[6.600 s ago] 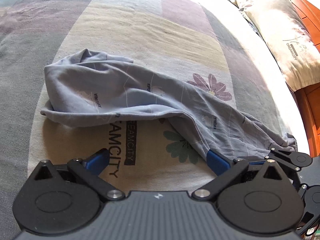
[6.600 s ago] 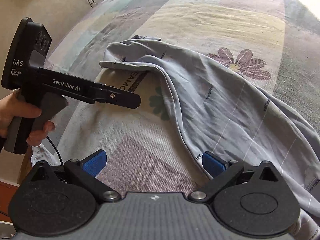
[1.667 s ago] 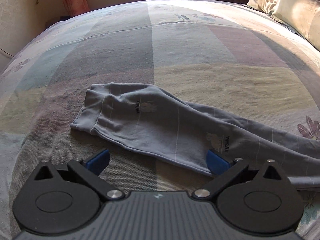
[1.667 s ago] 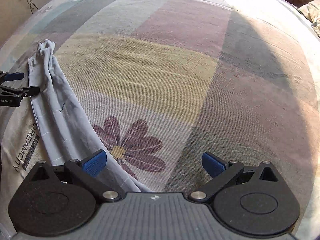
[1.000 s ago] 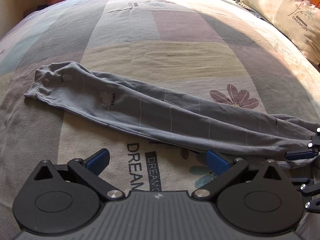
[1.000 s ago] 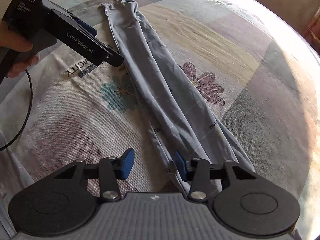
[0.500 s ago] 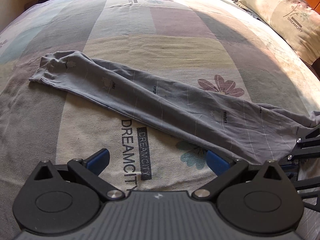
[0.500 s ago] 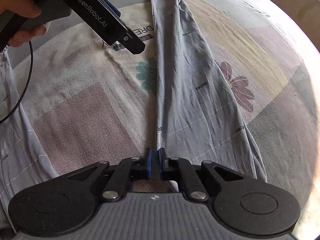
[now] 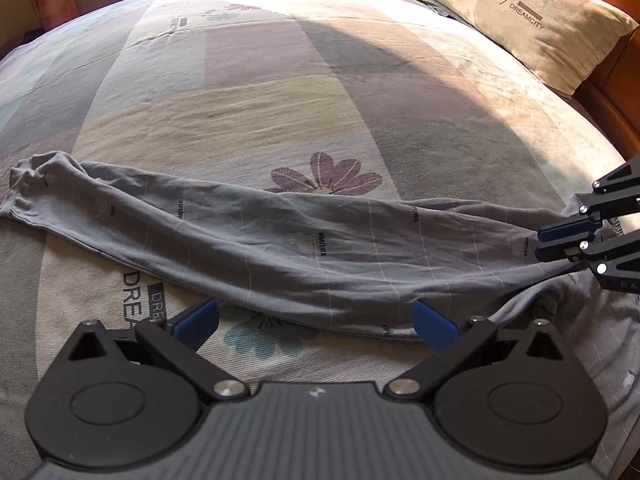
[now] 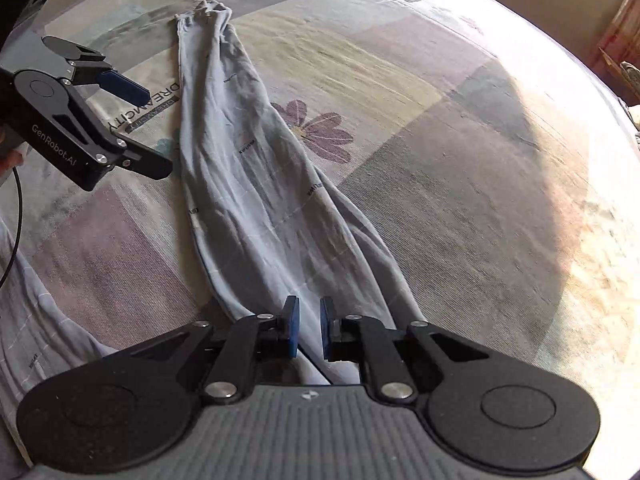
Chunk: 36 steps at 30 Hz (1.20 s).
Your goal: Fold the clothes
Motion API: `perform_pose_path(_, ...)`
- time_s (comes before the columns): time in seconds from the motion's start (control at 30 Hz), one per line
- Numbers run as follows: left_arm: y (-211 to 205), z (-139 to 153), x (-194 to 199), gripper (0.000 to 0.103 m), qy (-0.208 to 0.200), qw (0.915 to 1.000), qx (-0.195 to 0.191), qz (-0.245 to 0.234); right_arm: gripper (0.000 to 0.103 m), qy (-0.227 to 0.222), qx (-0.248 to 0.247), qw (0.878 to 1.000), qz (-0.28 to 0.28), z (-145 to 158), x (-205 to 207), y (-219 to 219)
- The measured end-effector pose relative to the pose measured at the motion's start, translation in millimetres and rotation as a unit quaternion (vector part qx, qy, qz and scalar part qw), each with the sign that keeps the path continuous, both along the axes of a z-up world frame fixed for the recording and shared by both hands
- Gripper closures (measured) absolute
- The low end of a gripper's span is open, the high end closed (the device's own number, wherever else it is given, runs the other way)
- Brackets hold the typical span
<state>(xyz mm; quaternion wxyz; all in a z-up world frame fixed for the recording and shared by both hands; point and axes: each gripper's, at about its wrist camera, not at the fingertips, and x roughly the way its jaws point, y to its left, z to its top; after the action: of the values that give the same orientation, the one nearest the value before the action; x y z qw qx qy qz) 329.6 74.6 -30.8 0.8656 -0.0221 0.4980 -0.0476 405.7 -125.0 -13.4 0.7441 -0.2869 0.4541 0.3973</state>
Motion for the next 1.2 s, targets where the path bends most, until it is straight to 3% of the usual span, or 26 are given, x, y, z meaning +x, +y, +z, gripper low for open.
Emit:
perform_pose_path(0.13, -27, 2, 7, 0.001, 0.008, 0.9998, -0.010, -0.013, 0.089, -0.004, -0.002, 1.000, -0.012, 4, 27, -40)
perform_pose_path(0.2, -39, 1, 10, 0.001, 0.013, 0.9996, -0.013, -0.021, 0.089, 0.022, 0.006, 1.000, -0.002, 3, 42, -57)
perform_pose_path(0.47, -86, -2, 24, 0.001, 0.030, 0.9968, -0.051, -0.053, 0.056, 0.168, 0.050, 0.984, 0.036, -11, 120, -107)
perform_pose_path(0.57, -102, -7, 28, 0.001, 0.038, 0.9958, -0.052, -0.064, 0.053, 0.246, 0.049, 0.967, 0.037, -28, 155, -115)
perform_pose_path(0.6, -106, -9, 28, 0.001, 0.041, 0.9955, -0.053, -0.067, 0.053, 0.286, 0.049, 0.956, 0.041, -36, 166, -119)
perform_pose_path(0.77, -120, -18, 31, 0.001, 0.055, 0.9936, -0.059, -0.078, 0.053, 0.377, 0.042, 0.924, 0.054, -66, 201, -122)
perform_pose_path(0.87, -127, -21, 33, 0.001, 0.060, 0.9931, -0.051, -0.087, 0.049, 0.442, 0.044, 0.893, 0.072, -83, 210, -111)
perform_pose_path(0.97, -132, -20, 36, 0.001, 0.061, 0.9928, -0.044, -0.093, 0.049, 0.471, 0.041, 0.876, 0.092, -92, 213, -105)
perform_pose_path(1.2, -135, -13, 47, 0.001, 0.054, 0.9930, -0.046, -0.094, 0.049, 0.503, 0.018, 0.860, 0.086, -97, 218, -132)
